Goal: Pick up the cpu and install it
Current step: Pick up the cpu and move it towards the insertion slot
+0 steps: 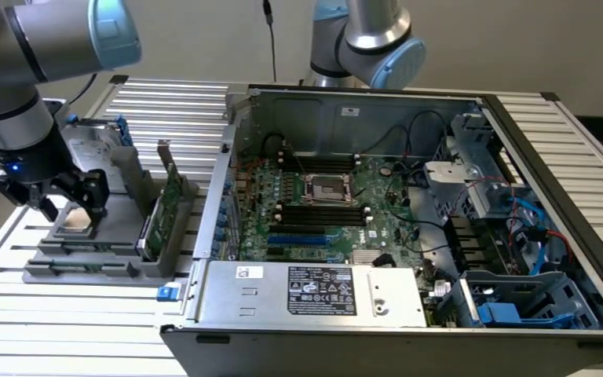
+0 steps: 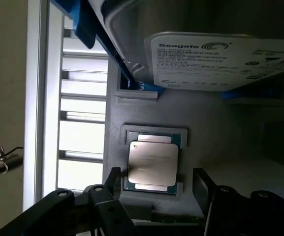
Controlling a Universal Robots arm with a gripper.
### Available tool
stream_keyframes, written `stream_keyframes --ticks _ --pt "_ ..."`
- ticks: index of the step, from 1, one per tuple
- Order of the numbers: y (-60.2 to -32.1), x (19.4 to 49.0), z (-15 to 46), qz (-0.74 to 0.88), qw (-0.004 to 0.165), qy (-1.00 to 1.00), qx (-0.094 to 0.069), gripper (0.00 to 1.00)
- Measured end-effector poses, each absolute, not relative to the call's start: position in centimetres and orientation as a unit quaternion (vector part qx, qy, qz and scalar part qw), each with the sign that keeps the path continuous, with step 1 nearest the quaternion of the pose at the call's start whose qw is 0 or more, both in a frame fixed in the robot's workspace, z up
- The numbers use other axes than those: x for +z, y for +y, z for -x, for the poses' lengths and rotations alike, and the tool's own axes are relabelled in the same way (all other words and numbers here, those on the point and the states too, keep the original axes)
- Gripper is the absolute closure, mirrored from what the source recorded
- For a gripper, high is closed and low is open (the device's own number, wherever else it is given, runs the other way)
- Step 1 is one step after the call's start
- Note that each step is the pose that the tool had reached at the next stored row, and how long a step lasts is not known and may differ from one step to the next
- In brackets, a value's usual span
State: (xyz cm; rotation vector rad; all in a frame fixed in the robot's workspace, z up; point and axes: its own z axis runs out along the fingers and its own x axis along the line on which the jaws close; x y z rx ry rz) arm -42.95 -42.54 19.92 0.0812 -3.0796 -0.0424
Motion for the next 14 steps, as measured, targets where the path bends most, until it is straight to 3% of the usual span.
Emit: stream_keyframes --ticks 14 --pt "-42.20 19.01 43.05 -0.007 0.030 -0.999 -0.016 0.31"
